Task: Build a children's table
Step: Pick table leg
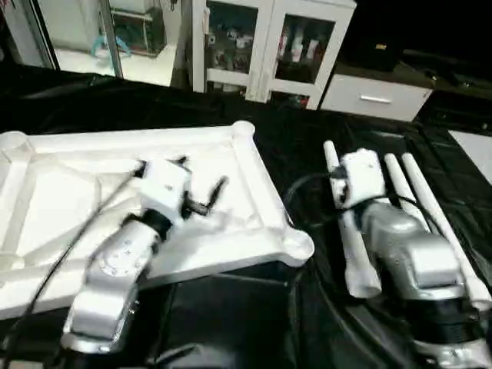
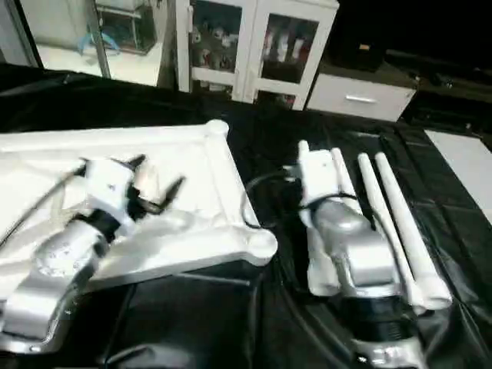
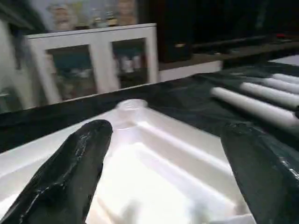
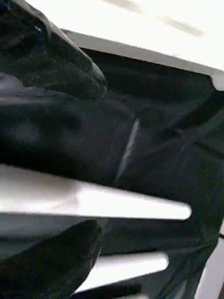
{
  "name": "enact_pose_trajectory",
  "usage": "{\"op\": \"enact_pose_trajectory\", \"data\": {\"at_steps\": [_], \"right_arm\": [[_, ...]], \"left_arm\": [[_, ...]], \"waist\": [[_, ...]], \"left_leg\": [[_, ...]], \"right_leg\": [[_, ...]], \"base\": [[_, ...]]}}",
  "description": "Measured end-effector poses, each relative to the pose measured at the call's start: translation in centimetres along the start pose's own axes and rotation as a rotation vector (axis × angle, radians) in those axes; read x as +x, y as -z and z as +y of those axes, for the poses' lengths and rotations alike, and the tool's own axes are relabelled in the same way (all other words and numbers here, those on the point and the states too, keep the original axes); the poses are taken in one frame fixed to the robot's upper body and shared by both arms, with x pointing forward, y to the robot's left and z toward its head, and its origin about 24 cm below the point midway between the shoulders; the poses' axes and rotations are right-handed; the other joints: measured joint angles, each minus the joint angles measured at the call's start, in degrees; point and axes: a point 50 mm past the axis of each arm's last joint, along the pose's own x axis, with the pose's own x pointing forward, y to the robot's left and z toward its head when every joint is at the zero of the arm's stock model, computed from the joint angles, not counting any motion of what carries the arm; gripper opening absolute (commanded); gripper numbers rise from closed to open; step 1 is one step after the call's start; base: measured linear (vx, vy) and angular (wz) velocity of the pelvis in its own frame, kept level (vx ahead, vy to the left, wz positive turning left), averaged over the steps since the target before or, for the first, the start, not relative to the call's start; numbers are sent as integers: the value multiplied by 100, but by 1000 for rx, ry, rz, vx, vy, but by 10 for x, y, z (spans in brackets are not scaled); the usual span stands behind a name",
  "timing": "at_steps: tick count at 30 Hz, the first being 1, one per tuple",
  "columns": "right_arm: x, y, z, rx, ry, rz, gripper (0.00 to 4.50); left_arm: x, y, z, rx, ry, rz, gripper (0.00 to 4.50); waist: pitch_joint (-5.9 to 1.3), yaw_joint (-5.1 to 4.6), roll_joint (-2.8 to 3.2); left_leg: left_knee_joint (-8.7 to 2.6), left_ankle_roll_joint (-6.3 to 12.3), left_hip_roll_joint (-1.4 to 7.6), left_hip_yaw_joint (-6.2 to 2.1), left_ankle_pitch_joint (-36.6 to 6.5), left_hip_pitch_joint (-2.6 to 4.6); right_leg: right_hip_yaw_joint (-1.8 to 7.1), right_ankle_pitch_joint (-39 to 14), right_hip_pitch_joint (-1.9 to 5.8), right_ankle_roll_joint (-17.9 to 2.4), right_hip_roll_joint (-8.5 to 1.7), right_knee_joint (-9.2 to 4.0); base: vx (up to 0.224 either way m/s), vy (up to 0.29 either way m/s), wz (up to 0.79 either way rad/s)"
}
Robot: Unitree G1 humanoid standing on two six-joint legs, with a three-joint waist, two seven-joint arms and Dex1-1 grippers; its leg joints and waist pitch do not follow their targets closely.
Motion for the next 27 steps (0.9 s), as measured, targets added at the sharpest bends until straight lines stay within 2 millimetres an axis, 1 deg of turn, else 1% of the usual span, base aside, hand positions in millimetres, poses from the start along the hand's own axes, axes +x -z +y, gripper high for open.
{"op": "enact_pose_trajectory", "data": {"at_steps": [2,3,5,7,11,14,18,20,21,22,23,24,27], "right_arm": [[-3,3,-4,-11,15,53,450],[-5,4,-7,-19,25,83,450],[-8,9,-10,-12,31,158,450],[-8,14,-10,5,27,213,450],[-7,16,-15,65,8,277,450],[-1,25,-19,115,2,338,450],[4,39,-22,178,-7,407,450],[6,46,-21,211,-24,437,450],[7,49,-21,226,-33,448,433],[7,51,-22,239,-38,456,433],[7,51,-23,246,-34,454,406],[7,52,-24,252,-32,455,406],[7,53,-25,263,-34,456,386]], "left_arm": [[0,0,0,9,9,3,427],[0,-1,1,17,17,4,427],[0,-1,0,25,55,7,427],[1,-2,-3,36,91,5,427],[6,-14,-12,66,217,-29,427],[5,-24,-24,80,351,-55,427],[0,-25,-38,85,501,-36,427],[-3,-25,-42,90,568,-14,427],[-7,-25,-44,98,607,3,430],[-10,-24,-45,113,646,26,430],[-13,-23,-46,113,674,46,432],[-14,-23,-46,109,687,55,432],[-16,-23,-46,109,700,65,432]], "waist": [[12,-25,-3],[18,-22,-14],[29,-10,-33],[34,-2,-42],[38,-4,-43],[34,1,-48],[34,3,-48],[33,3,-47],[32,6,-46],[32,2,-46],[31,-1,-47],[31,4,-51],[29,5,-55]], "left_leg": [[-23,15,17,59,-9,69],[-41,23,18,94,-14,106],[-81,22,20,150,-14,148],[-84,22,23,167,-13,147],[-73,18,21,199,-11,147],[-61,18,21,222,-11,146],[-63,16,33,238,-8,130],[-69,19,39,243,15,95],[-80,69,43,245,62,75],[-78,67,50,245,79,63],[-76,41,50,246,97,59],[-76,42,50,249,96,56],[-73,49,50,263,91,59]], "right_leg": [[2,13,45,0,-18,0],[-2,11,54,12,-46,12],[-18,21,50,39,-93,10],[-62,38,36,52,-132,10],[-58,63,25,60,-158,6],[-47,85,21,65,-167,5],[-46,107,-6,44,-164,8],[-45,110,-49,26,-158,14],[-49,108,-69,24,-152,18],[-49,107,-81,22,-145,16],[-46,105,-81,21,-144,13],[-46,105,-81,21,-144,7],[-42,105,-79,22,-151,5]], "base": [[-81,1,1],[-79,-2,1],[-73,3,-8],[-68,8,-9],[0,0,0],[0,0,0],[0,0,0],[0,0,0],[0,0,0],[0,0,0],[0,0,0],[0,0,0],[0,0,0]]}}
